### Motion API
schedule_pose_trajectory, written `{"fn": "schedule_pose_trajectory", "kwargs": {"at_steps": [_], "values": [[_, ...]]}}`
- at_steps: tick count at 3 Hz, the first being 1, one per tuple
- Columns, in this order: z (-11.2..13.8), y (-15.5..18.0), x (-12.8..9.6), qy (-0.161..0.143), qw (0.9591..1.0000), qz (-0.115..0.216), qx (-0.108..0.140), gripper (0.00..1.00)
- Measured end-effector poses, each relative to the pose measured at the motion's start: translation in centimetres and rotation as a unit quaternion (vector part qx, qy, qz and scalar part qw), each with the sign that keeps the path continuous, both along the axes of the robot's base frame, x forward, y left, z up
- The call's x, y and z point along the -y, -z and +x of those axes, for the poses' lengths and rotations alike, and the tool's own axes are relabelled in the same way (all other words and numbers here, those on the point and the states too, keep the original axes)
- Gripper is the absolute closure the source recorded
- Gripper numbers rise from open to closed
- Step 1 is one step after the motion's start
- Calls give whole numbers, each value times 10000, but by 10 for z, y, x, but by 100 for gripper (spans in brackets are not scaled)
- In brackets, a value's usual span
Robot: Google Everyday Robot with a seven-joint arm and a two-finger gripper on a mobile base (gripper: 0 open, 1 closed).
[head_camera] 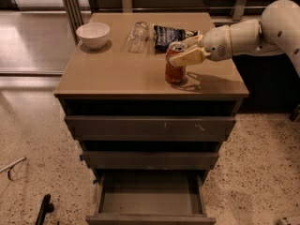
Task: Pick coke can from bottom drawer and place on counter
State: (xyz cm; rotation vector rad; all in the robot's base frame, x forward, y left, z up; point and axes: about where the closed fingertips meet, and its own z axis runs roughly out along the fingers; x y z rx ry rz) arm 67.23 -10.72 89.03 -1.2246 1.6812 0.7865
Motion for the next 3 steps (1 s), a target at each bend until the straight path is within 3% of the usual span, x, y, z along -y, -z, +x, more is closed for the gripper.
{"fn": "schedule_pose_trajectory", "kwargs": {"at_steps": [3], "values": [[0,0,0,-1,10000,0,0,34]]}}
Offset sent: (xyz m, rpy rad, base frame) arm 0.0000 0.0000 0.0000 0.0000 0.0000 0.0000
